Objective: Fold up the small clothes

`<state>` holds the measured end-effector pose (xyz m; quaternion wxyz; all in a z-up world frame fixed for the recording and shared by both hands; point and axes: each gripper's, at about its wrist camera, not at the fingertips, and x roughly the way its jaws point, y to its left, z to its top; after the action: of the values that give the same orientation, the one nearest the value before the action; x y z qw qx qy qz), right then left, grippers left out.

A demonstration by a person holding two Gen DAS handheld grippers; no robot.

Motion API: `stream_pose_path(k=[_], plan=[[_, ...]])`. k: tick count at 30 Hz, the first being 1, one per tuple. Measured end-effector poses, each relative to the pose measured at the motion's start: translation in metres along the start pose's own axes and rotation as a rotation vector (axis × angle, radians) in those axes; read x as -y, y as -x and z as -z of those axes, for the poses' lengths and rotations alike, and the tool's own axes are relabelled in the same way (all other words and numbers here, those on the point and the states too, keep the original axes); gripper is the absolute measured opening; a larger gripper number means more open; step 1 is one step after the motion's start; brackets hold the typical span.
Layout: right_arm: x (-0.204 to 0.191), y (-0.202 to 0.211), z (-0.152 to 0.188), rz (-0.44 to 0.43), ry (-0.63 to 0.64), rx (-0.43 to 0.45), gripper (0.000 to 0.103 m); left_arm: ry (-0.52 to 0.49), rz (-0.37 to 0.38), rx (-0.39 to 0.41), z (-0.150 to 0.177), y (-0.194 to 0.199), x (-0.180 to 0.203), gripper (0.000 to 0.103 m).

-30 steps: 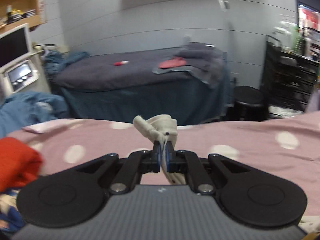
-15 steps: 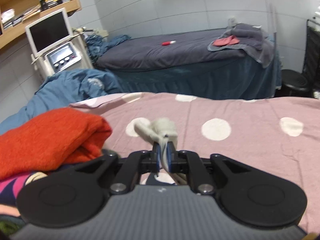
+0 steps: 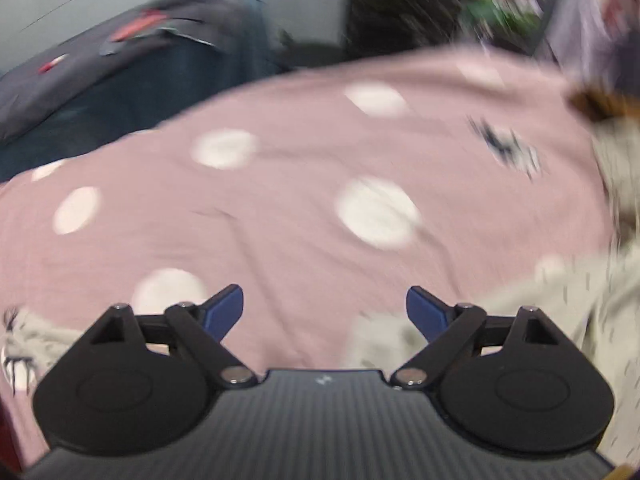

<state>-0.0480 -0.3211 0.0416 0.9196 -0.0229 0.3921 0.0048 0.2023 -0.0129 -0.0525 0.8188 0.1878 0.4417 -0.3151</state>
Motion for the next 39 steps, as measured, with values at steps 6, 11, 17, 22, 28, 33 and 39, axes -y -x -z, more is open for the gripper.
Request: stream_pose_path(k=[6, 11, 17, 22, 28, 33, 39], plan=[[-0.063, -0.089, -0.008, -0.152, 0.21, -0.079, 0.102, -0.02, 0.081, -0.104, 0.02, -0.034, 0.041, 0.024], [-0.078, -0.132, -0.003, -0.133, 0.241, -0.178, 0.012, 0.056, 0.107, 0.008, 0.029, 0.011, 0.024, 0.005], [-0.104, -0.034, 0.01, -0.237, 0.353, 0.022, 0.011, 0.139, 0.22, 0.055, 0.093, 0.113, -0.003, 0.005], [-0.136, -0.025, 0.058, -0.395, 0.436, -0.161, 0.017, 0.12, 0.215, -0.214, 0.172, 0.095, 0.01, 0.006], [-0.14, -0.038, 0.083, -0.448, 0.325, -0.314, 0.019, 0.193, 0.218, -0.111, 0.174, 0.122, -0.003, 0.03], [-0.102, -0.015, 0.02, -0.398, 0.186, -0.122, 0.054, 0.093, 0.182, 0.112, 0.115, 0.157, 0.007, 0.074], [-0.062, -0.088, -0.012, -0.228, -0.026, -0.243, 0.074, -0.118, 0.135, 0.018, 0.077, 0.089, 0.067, 0.069]])
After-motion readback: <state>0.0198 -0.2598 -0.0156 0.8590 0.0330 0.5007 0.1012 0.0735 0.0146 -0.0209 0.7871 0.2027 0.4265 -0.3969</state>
